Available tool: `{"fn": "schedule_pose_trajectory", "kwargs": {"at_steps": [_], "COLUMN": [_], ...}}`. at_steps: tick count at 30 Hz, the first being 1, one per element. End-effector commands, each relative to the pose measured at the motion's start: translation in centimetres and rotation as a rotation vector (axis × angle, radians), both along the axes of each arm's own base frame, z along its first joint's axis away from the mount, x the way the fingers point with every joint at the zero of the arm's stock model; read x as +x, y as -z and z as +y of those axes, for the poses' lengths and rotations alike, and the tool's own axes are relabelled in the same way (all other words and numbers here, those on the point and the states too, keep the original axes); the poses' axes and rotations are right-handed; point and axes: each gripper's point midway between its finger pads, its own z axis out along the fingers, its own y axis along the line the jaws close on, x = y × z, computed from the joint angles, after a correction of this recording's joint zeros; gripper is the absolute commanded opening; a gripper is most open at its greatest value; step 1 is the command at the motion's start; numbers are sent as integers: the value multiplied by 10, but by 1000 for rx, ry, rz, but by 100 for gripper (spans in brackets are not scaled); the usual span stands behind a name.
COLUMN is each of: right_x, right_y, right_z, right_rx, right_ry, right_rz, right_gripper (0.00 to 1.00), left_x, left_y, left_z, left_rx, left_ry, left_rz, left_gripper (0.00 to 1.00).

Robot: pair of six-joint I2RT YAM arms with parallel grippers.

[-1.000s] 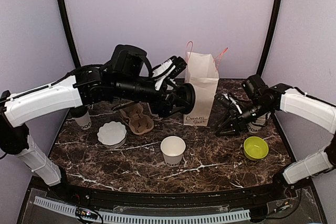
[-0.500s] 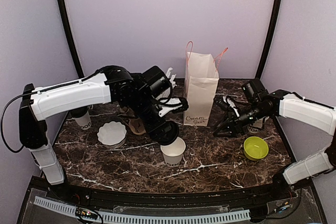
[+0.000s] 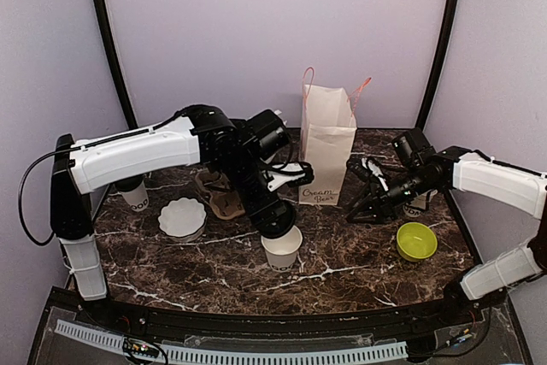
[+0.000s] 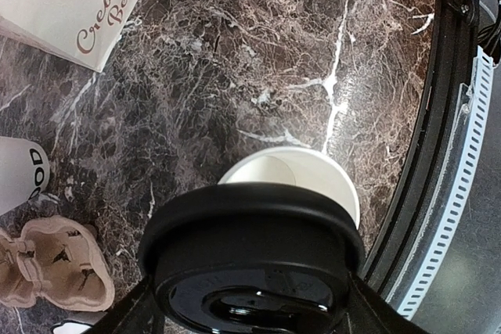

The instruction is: Pack the takeout coffee

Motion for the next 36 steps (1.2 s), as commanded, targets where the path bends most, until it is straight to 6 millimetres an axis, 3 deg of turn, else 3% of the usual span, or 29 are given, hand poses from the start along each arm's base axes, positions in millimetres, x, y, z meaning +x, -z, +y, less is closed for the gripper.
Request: {"fn": "schedule_pose_trajectory", "kwargs": {"at_steps": [1, 36], "right_x": [3, 4], "right_y": [1, 9], "right_z": [0, 0], "right_rx": [0, -23], "right_ry": [0, -6], "right_rz": [-5, 16], "right_gripper": [43, 43], "left_x": [-8, -16], "left_y": [-3, 22], "left_z": [-1, -17], "left_rx": [5, 31], "left_ry": [28, 59], "left_rz": [31, 104], "left_gripper": [70, 71]}}
